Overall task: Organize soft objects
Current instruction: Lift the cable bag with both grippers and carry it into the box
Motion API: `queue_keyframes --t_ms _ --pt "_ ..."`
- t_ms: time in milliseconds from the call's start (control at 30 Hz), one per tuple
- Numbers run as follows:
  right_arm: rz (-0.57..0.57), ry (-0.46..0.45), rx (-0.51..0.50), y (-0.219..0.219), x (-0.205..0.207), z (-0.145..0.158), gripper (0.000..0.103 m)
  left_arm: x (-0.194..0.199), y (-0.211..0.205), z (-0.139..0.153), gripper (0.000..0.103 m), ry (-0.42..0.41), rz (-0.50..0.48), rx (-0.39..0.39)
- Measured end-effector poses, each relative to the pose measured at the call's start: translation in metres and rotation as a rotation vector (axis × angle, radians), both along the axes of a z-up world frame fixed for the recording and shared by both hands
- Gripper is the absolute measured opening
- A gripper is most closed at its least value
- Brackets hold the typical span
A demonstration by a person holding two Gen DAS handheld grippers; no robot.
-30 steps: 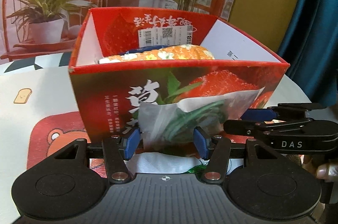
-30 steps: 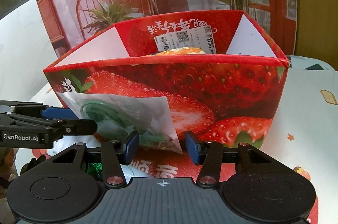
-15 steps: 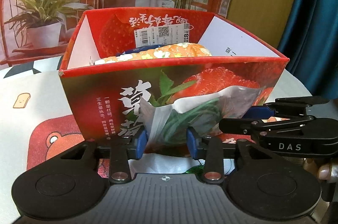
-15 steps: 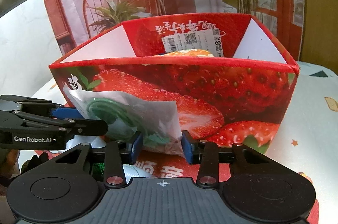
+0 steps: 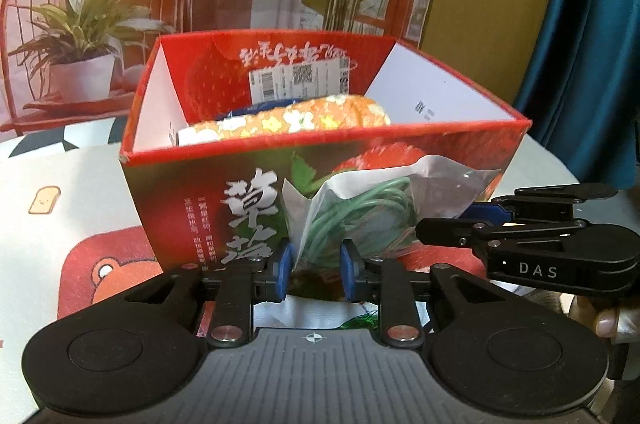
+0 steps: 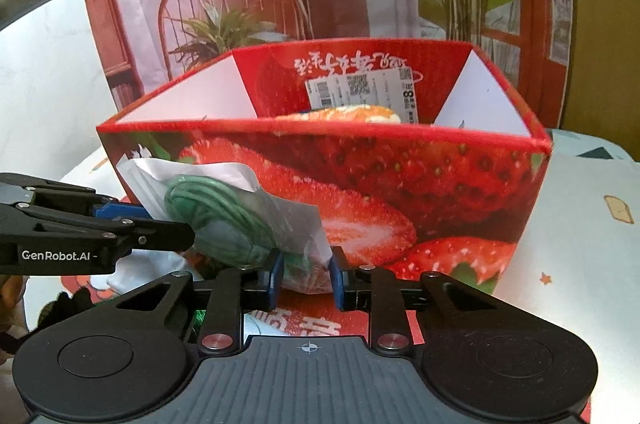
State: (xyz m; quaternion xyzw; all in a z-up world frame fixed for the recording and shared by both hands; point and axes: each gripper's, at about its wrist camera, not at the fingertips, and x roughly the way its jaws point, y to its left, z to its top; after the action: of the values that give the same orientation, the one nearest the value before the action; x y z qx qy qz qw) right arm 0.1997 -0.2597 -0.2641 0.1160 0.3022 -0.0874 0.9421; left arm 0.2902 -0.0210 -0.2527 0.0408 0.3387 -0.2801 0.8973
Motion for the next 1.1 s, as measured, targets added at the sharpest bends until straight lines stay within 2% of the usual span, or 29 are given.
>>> queue_keyframes --t_ms 233,433,700,867,1100 --pt "0.007 -0.065 -0.023 0.004 -0.011 0.027 0.023 -0.018 0.011 0.025 0.027 -0.052 0.022 -0.043" --pt "0.036 -0.134 -0.049 0.009 -0.017 0.062 0.023 -0.032 0.02 0.06 0.027 -0.128 0.05 -0.091" --pt "0.066 -0.199 -0.086 0.007 -0.008 0.109 0.023 -0.028 0.02 0.097 0.027 -0.215 0.068 -0.117" --pt "0.072 -0.201 -0.092 -0.002 0.008 0.124 0.023 -0.011 0.017 0.103 0.027 -0.204 0.073 -0.12" --pt "0.051 -0.122 -0.038 -0.024 0.04 0.111 0.023 0.037 0.008 0.084 0.027 -0.078 0.074 -0.115"
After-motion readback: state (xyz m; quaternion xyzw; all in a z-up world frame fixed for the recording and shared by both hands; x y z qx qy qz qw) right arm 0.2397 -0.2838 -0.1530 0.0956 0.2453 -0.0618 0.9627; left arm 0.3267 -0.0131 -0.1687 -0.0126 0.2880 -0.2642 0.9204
